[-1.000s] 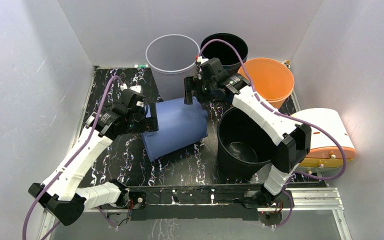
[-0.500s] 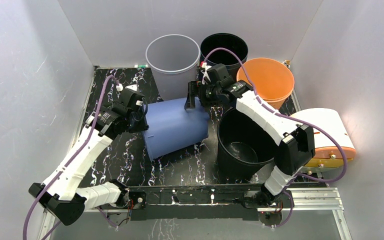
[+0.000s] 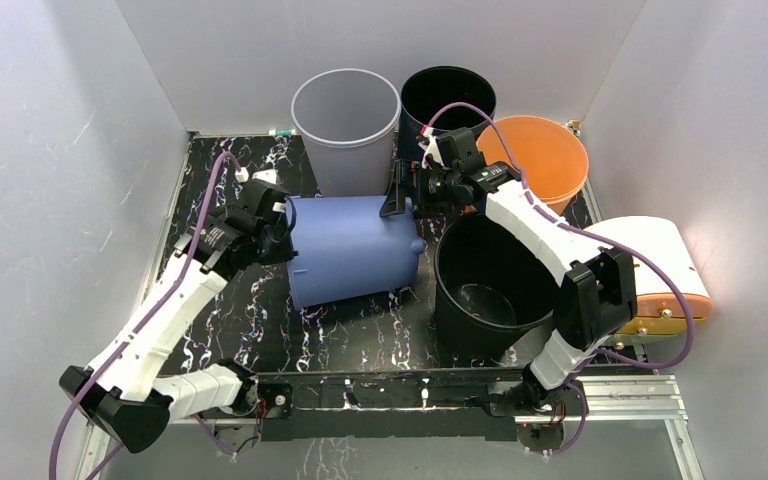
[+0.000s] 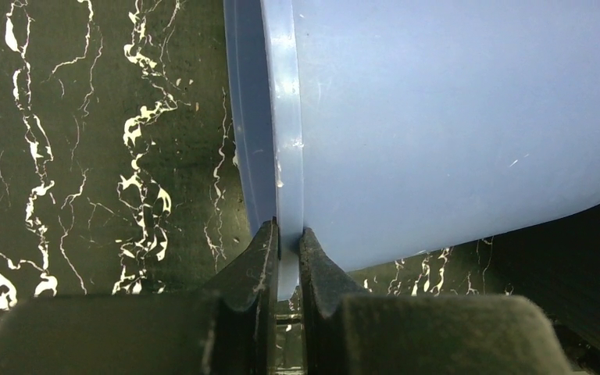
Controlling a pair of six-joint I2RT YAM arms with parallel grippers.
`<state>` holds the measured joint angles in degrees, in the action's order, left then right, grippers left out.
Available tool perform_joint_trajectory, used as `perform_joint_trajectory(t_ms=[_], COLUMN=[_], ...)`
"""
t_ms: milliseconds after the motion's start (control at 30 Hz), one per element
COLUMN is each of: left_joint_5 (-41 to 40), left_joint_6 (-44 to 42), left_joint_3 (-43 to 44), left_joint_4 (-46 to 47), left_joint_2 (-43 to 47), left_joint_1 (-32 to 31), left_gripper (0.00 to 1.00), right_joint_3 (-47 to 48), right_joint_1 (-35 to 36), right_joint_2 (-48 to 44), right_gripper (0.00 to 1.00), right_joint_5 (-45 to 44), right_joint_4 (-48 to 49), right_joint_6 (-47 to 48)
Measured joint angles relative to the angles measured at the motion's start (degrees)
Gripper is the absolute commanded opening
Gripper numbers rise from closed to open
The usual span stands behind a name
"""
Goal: Turn the large container upside down
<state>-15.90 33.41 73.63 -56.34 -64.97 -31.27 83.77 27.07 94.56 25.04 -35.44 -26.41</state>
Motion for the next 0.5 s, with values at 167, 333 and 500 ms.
perform_joint_trajectory(t_ms=[167,333,500], left_joint_5=[1.2,3.5,4.3], left_joint_6=[-1.0,-2.3,-3.8], left_joint_3=[-2.4,-5.2,-8.2], left_joint_4=[2.8,6.1,8.3], left_joint_2=[2.1,3.9,6.1], left_joint_1=[2.4,5.5,6.7], left_gripper=[0.0,0.0,0.0], right_joint_3=[0.0,0.0,-1.3], right_joint_1=[0.0,0.1,-0.9], right_joint_2=[0.0,0.0,-0.2], right_gripper=[0.98,0.98,0.98], right_joint_5=[-2.2,-5.1,-7.6], right_joint_4=[-0.4,-0.2,1.7], right_joint_6=[-2.3,-5.6,-12.4])
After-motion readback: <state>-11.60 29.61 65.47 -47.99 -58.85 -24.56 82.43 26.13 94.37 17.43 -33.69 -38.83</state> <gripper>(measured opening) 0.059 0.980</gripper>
